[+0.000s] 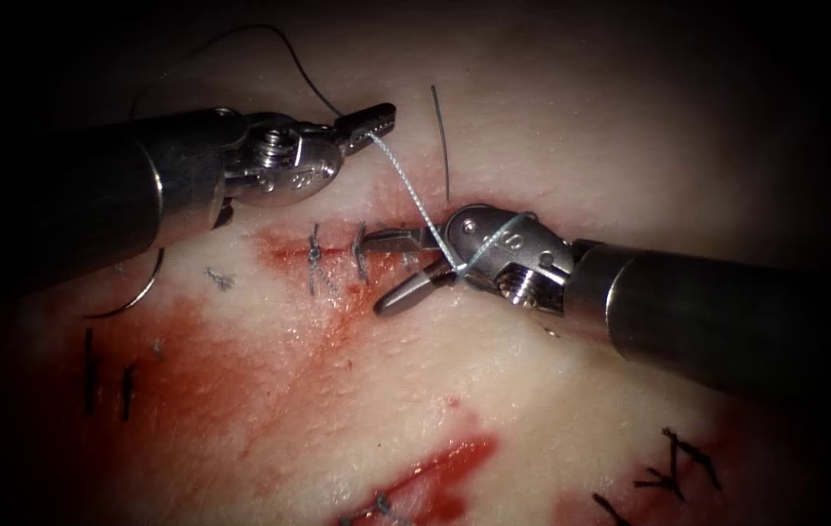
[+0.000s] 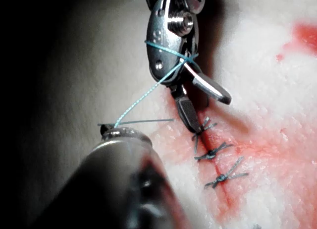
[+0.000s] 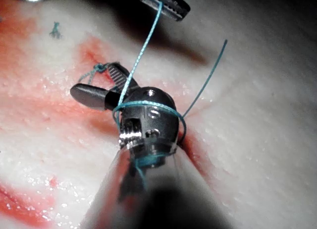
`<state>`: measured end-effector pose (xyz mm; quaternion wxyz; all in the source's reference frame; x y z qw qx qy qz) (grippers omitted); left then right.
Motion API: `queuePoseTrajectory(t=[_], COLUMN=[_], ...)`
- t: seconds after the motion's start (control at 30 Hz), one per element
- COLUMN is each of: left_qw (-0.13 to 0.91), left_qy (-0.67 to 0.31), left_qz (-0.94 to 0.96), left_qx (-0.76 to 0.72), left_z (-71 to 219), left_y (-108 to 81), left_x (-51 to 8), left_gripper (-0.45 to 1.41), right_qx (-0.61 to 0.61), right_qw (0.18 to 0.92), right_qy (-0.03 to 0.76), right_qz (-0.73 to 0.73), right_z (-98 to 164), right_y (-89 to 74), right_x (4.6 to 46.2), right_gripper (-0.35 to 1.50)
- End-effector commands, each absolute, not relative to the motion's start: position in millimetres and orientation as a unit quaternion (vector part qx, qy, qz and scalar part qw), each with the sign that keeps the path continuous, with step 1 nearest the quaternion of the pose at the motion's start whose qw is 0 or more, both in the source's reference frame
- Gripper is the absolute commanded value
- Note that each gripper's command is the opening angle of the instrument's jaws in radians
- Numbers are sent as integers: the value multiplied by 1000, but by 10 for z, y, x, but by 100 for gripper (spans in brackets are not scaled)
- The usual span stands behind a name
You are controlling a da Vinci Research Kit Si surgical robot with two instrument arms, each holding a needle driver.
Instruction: Wound Closure
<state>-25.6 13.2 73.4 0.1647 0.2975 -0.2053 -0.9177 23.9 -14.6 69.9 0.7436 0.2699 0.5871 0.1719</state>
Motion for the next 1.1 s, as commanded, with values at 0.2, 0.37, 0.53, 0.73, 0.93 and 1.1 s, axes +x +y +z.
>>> queuePoseTrajectory(t=[0.2, 0.37, 0.53, 0.73, 0.93, 1.1], left_qw=[164, 160, 149, 116, 70, -5], left_qy=[-191, -177, -172, -174, -225, -285], left_qz=[-926, -932, -937, -938, -932, -927], left_qx=[283, 275, 265, 276, 276, 244], left_z=[794, 840, 878, 873, 856, 835], left_y=[148, 138, 110, 83, 53, 26], left_x=[-261, -257, -255, -260, -270, -274], left_gripper=[-45, -45, -45, -45, -45, -45], right_qx=[281, 277, 247, 209, 162, 109], right_qw=[713, 698, 678, 651, 635, 628], right_qy=[619, 636, 659, 684, 687, 680], right_qz=[169, 178, 213, 254, 313, 362], right_z=[696, 690, 688, 693, 699, 707], right_y=[-148, -146, -139, -131, -122, -114], right_x=[246, 244, 237, 232, 226, 207], right_gripper=[98, 98, 96, 99, 96, 96])
